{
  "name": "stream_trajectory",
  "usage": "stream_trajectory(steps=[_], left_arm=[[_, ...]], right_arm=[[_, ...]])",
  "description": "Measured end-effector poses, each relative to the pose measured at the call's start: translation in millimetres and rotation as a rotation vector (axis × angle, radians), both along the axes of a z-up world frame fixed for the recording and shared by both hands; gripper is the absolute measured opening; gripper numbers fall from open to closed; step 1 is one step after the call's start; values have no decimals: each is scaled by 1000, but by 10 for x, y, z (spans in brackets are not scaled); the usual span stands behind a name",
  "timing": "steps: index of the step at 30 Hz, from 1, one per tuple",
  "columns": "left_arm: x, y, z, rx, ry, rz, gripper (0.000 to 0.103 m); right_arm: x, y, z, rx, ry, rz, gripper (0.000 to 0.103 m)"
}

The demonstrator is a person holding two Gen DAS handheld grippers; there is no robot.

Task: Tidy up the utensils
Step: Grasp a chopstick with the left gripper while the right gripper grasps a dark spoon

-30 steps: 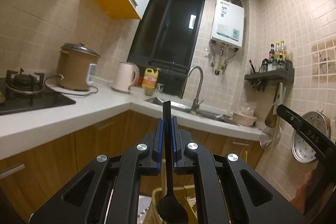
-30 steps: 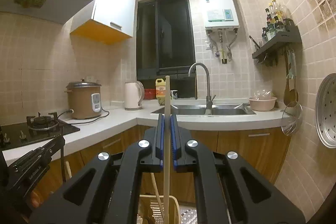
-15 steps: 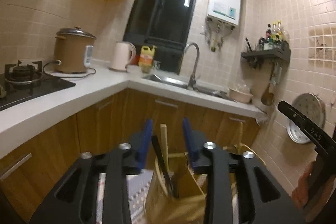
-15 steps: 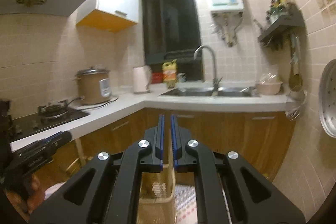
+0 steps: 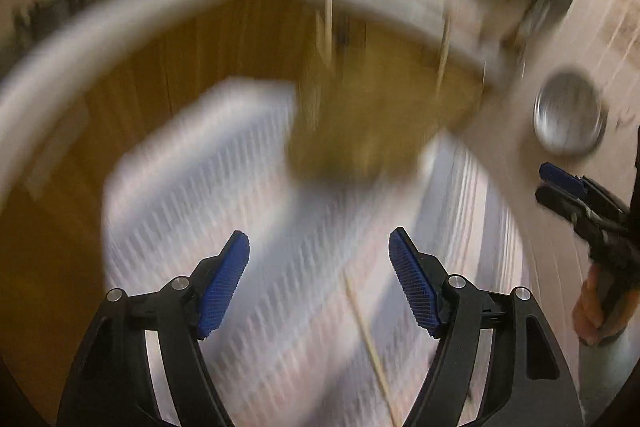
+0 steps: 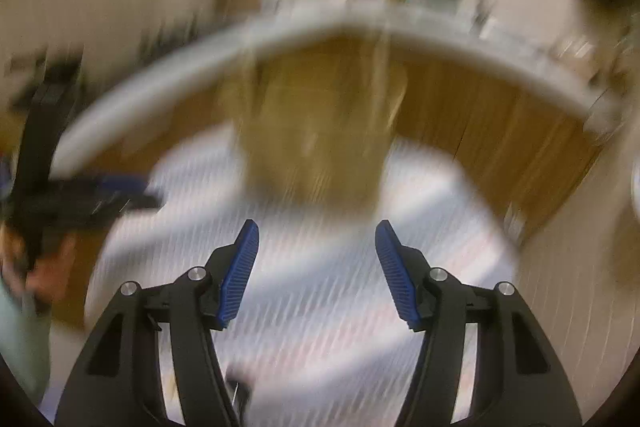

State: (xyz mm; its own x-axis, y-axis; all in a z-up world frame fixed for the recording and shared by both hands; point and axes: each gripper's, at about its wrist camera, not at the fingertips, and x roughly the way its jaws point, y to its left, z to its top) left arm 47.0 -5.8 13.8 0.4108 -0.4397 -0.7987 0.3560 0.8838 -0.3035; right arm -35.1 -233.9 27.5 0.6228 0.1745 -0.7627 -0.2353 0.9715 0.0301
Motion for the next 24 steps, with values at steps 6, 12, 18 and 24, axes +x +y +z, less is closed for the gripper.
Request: stream_trajectory(steps=[6,12,18,24], left_arm=[[-209,-272,-643,12,163,-81,56],[-443,-457,-709,136,71,-60,55],[-682,-756,-785,353,-71,-48,52],[-752,-806,-746,365,-96,-18,39]], right_arm=[[-402,361,-862,-71,311,118,52],[-709,433,-1192,-43,339,111,43],[-871,421,-1204,-50,282,80,40],[-1057,549,-1240,-122,220,51,32]])
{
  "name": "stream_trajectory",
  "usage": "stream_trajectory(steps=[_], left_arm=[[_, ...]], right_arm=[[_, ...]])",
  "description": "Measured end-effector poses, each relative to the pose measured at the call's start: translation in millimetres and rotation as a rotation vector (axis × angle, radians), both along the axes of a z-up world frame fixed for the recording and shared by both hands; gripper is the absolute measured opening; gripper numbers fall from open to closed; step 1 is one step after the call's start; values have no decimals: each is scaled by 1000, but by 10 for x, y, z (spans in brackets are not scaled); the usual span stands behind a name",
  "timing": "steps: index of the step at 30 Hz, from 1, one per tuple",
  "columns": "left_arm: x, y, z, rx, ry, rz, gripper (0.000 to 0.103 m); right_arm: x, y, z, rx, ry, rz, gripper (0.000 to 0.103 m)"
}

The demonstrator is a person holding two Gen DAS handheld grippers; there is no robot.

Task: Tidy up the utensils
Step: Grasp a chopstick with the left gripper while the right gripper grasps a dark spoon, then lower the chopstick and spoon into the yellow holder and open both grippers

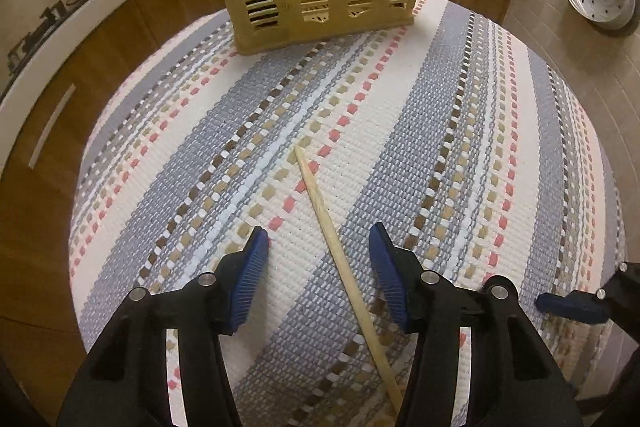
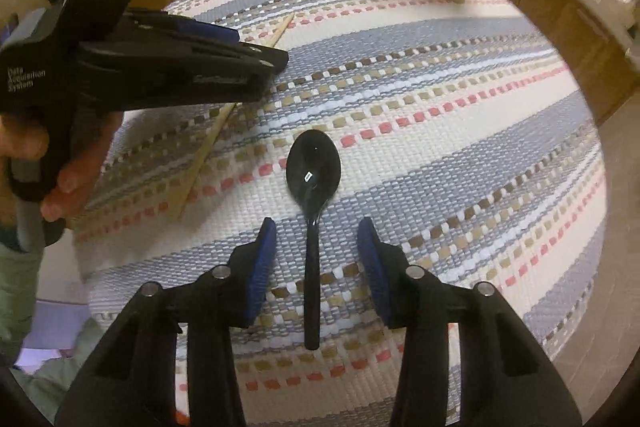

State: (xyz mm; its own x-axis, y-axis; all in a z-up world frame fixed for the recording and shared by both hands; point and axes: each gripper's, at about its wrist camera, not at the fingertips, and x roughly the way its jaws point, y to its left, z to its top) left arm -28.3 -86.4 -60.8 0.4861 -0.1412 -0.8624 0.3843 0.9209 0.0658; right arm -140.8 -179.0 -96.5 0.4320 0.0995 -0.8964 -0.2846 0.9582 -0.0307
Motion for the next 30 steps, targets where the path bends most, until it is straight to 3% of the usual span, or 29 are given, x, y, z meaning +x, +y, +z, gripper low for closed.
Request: stream_trajectory(steps=[3,6,12,16,18,20,22,24,28,30], left_arm=[[-56,-141,25,25,-6,-51,25],[-54,-228,62,57,12,-84,24],[29,-112,97,6,109,-142,24],[61,-142,83,56,95,-128,21],[18,-240,81,97,68,-145,9],[-13,-317,83,123,50,-156,4],[10,-290,120,76,52,-154,3],[45,-180,198,-22,27,-135,3],[76,164,450,-242,-70,-52,3],[76,277,587,-316,-123,-24,3]], right_arm=[[-4,28,17,-16,3,8,20],[5,66,17,-36,28,33,19],[227,51,22,-20,123,47,19],[284,170,12,-86,122,136,4],[288,182,17,-94,127,147,4],[306,164,27,-83,133,154,4],[334,105,53,-49,130,145,4],[329,36,119,-5,96,144,4],[329,-116,352,93,7,136,4],[352,-173,501,115,-54,129,4]])
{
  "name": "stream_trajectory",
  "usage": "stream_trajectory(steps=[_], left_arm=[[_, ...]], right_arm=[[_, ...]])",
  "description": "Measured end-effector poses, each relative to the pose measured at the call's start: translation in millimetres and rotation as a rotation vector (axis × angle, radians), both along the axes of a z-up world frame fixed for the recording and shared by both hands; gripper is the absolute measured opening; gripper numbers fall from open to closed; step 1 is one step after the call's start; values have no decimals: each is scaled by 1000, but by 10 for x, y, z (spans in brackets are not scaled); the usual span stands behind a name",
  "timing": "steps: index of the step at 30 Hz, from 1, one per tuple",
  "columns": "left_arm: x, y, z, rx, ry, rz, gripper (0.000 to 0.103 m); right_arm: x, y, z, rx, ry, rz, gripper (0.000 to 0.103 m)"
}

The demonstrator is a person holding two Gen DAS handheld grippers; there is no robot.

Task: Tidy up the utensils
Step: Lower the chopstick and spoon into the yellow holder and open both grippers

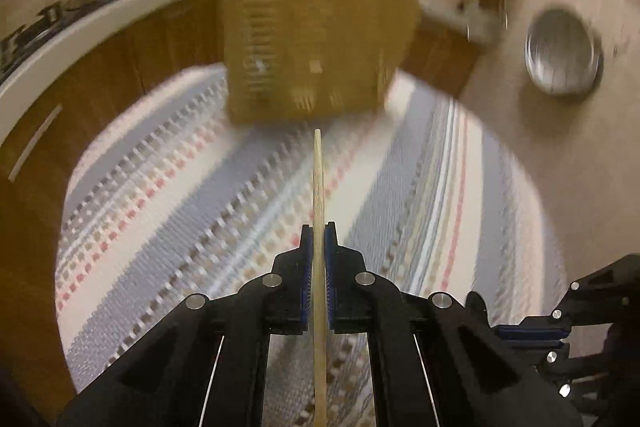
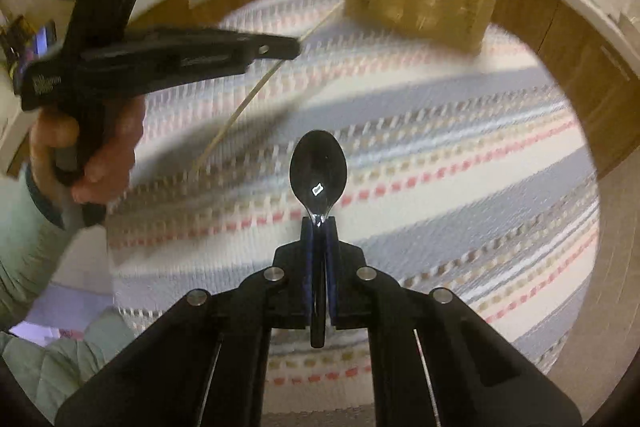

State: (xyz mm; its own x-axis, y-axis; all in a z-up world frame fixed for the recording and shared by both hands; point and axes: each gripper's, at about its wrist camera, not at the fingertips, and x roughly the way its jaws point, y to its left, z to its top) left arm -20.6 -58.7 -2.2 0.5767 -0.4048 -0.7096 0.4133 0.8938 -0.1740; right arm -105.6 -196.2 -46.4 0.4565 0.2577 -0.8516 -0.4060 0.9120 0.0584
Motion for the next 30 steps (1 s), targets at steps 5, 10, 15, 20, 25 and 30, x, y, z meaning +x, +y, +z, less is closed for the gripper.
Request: stream_trajectory(steps=[5,10,15,20,25,30], left_arm=[[5,158,366,-98,-122,47,4],[80,224,753,-151,-255,97,4],[281,223,1119,-229,-346,130,4],[507,164,1516,-289,-478,144,4],[740,60,1705,-339,-596,169,4],[930,11,1650,-418,-720,236,4]], right_arm=[[188,-144,344,79,-121,-27,4],[339,-185,715,112,-246,-47,4],[601,-204,1125,134,-383,-84,4],[889,-354,1453,178,-489,-142,4],[1160,-532,1631,250,-605,-147,4],[1394,-648,1751,320,-758,-132,4]])
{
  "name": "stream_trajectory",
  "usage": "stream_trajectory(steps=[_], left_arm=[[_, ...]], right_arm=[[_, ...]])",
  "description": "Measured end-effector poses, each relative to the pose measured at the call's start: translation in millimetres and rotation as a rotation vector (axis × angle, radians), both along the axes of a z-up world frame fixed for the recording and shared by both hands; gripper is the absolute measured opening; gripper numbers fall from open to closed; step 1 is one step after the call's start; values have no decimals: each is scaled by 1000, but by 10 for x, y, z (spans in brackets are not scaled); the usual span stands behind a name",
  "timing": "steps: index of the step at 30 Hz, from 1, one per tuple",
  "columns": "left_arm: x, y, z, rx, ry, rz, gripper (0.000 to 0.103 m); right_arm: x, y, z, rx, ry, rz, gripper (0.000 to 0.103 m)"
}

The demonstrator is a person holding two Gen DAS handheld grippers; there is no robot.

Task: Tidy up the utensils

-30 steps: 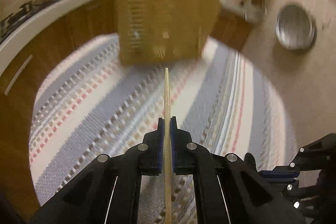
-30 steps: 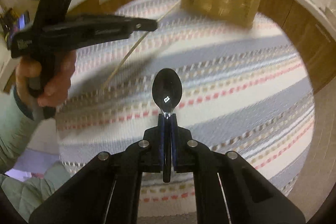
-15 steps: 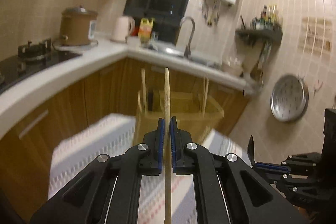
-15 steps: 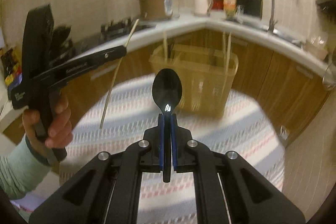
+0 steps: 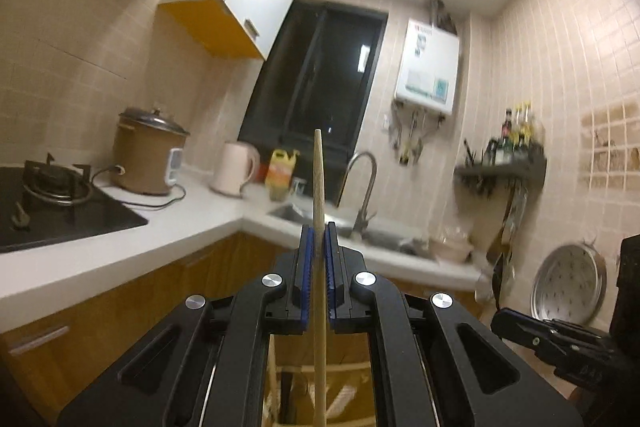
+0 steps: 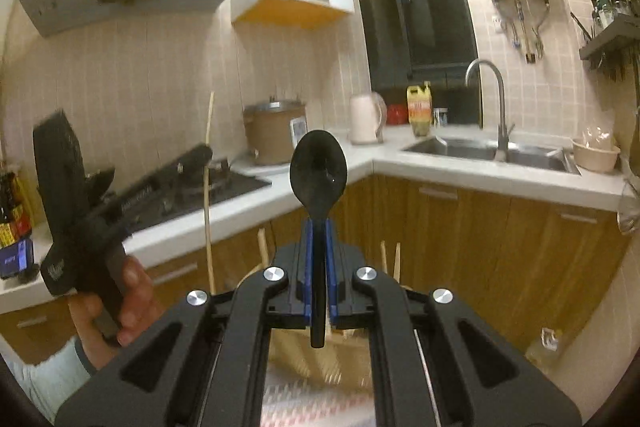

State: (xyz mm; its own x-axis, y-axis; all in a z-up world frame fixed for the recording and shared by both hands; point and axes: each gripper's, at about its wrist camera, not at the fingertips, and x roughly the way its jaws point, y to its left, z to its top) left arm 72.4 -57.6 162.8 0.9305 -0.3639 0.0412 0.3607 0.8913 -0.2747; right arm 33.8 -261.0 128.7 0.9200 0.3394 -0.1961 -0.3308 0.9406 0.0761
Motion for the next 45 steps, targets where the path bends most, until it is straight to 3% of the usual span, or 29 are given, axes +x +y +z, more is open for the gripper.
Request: stream_trajectory(steps=[3,8,15,23,25,27,28,29,31,32,36,37,40,45], left_arm=[[127,-29,-109,-31,-27,13,4],[256,-53,-336,-39,-27,31,4],[443,-126,-542,24,23,67,4],[408,-153,-677,67,34,87,4],[404,-147,-699,68,63,85,11],[396,-127,-700,84,93,77,45],[361,-112,-690,100,92,74,48],[309,-94,-675,115,83,70,48],[199,-51,-634,130,81,66,48],[127,-11,-605,127,82,64,50],[-142,119,-499,107,103,47,72],[-224,154,-477,107,123,22,73],[-437,204,-469,119,178,-12,79],[-839,238,-604,127,212,-18,84]], right_arm=[[149,-79,-42,8,-29,-27,4],[457,-155,-263,37,3,-28,4],[693,-215,-624,51,48,-53,4],[619,-270,-784,62,33,-67,5],[586,-286,-797,55,44,-68,5],[546,-300,-800,56,61,-54,5],[506,-304,-803,56,71,-56,7],[466,-303,-808,54,86,-53,9],[388,-332,-800,72,109,-30,26],[339,-342,-792,77,111,-36,29],[-14,-314,-716,45,110,-66,37],[-112,-304,-693,42,117,-75,51],[-520,-248,-646,32,97,-118,73],[-1040,-91,-676,10,88,-212,75]])
